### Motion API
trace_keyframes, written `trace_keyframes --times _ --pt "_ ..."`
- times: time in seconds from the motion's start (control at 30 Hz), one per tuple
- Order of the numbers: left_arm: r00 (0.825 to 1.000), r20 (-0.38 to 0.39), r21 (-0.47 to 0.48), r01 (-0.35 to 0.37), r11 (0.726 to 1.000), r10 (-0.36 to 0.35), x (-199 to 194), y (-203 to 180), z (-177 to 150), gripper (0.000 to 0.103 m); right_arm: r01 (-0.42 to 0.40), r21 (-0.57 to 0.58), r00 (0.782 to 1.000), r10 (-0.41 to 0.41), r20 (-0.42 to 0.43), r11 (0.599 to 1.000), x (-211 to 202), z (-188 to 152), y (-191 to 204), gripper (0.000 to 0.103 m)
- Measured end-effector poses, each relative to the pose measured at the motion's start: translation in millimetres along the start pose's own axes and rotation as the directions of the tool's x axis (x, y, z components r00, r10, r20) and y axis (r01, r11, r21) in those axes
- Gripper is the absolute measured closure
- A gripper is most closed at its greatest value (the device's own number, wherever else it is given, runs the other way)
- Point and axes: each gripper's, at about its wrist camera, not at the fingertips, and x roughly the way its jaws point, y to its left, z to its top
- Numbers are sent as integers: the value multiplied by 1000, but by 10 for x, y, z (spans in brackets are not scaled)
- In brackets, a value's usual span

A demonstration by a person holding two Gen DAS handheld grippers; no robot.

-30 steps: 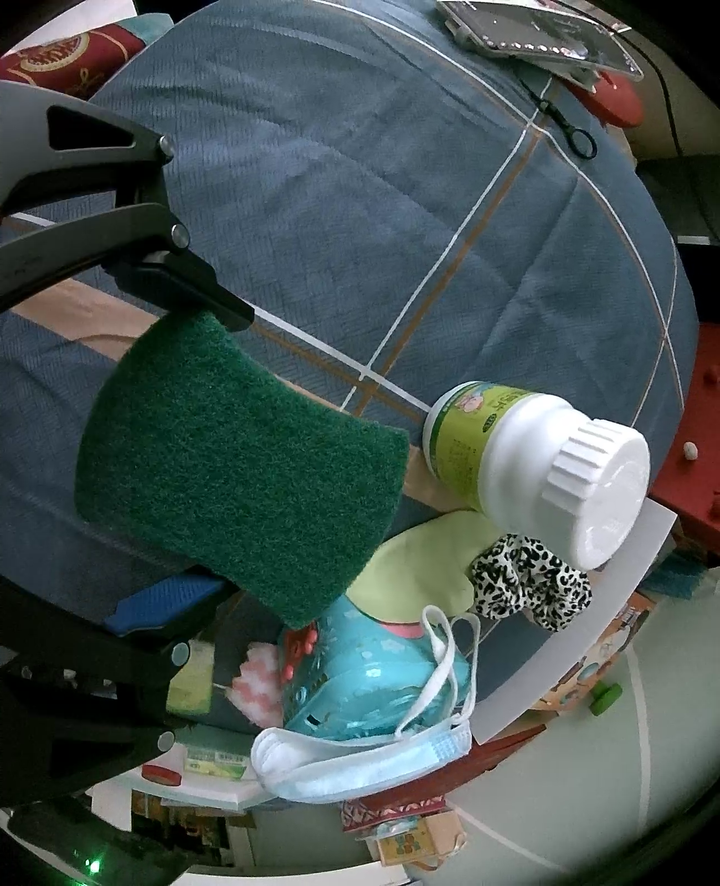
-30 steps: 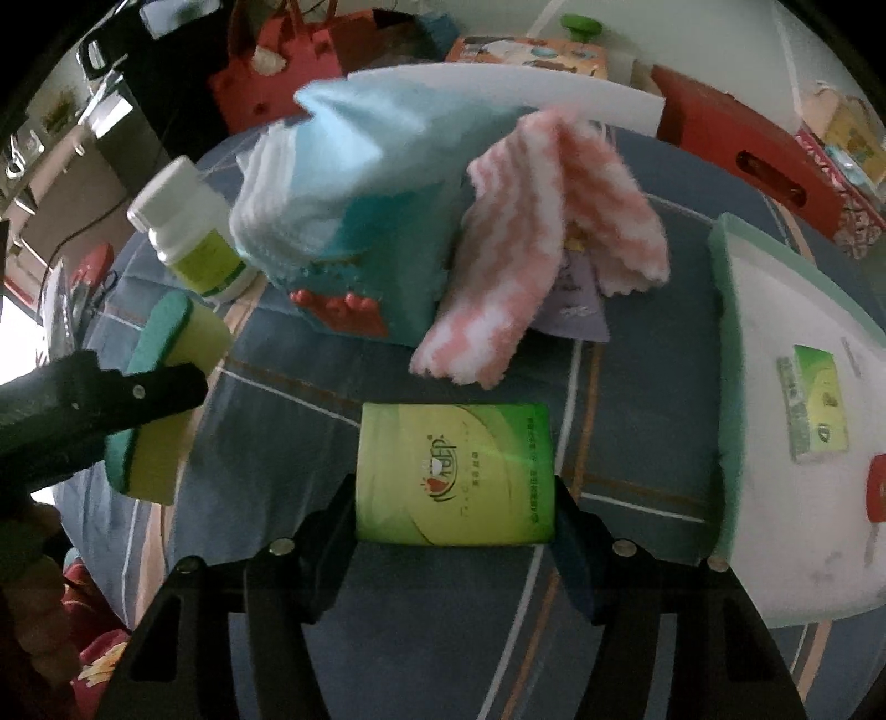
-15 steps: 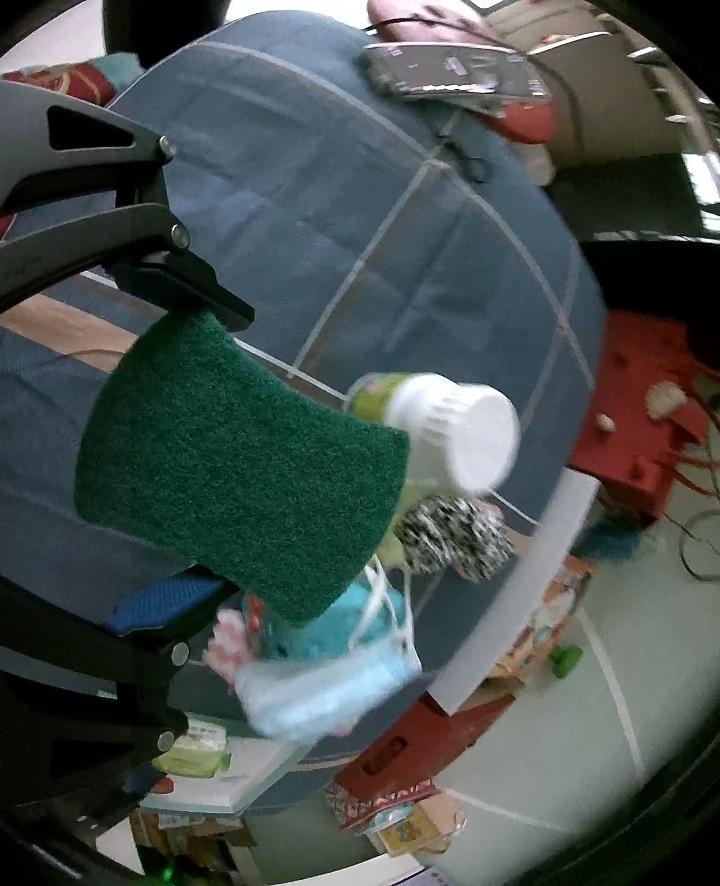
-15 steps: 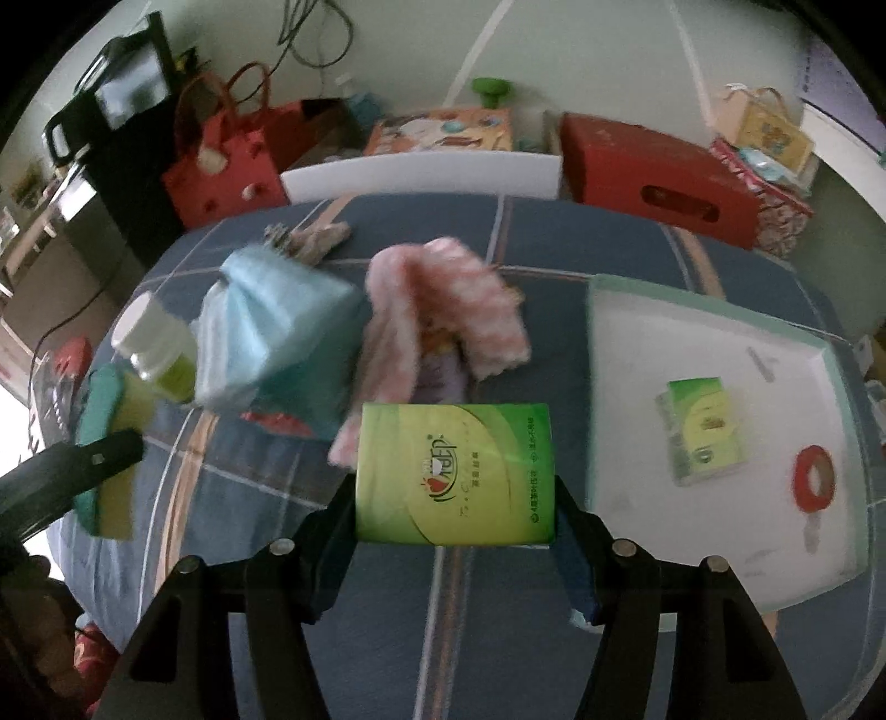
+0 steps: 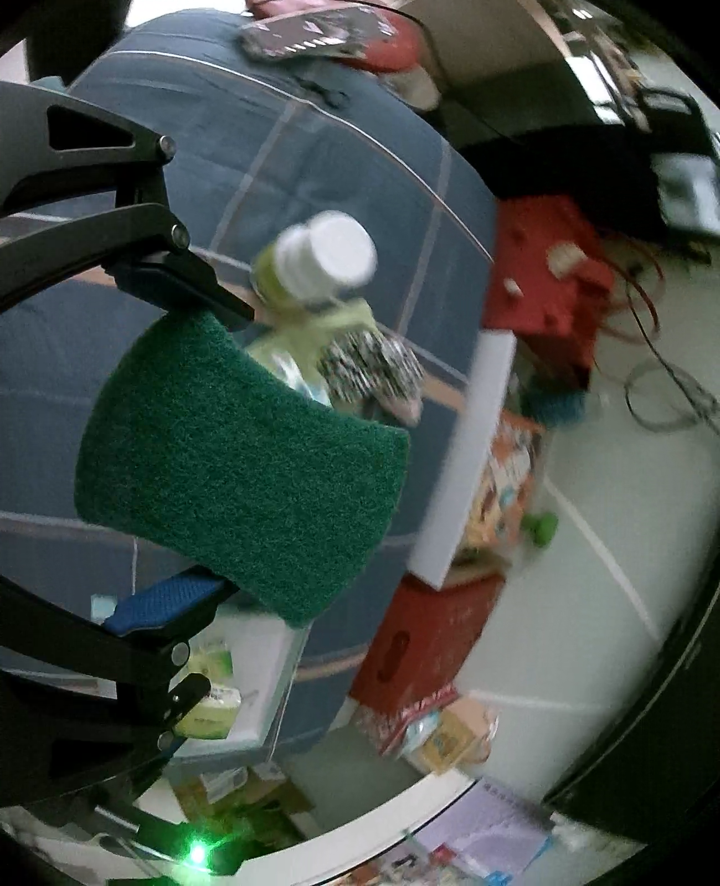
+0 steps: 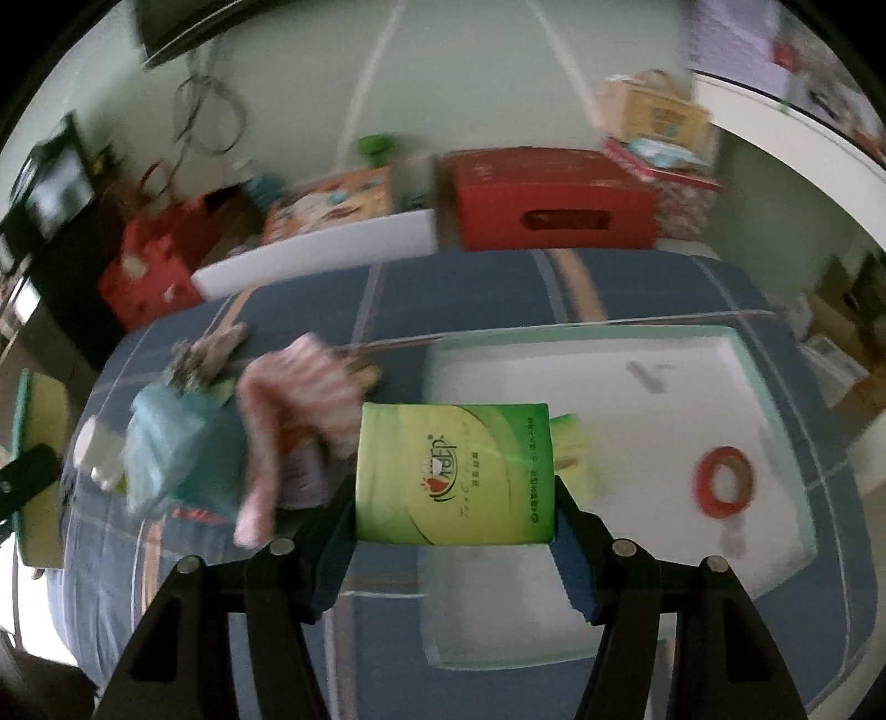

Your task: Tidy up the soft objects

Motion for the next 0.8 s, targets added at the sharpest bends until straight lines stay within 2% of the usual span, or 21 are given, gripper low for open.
trace_keyframes --times 0.2,0.33,0.63,0.8 --pt "997 -9 122 77 989 -76 118 -665 114 19 105 155 994 -107 3 982 -2 128 -631 37" --pt "993 -51 191 118 974 -110 362 -1067 97 19 125 219 992 -129 3 968 46 191 -910 37" --pt "974 -187 292 176 940 -124 1129 -1746 -71 19 173 280 985 -171 -29 944 388 337 -1283 37" --pt "969 -217 331 184 926 -115 1464 -2050 -160 19 190 305 981 -193 -22 933 489 373 -1436 37"
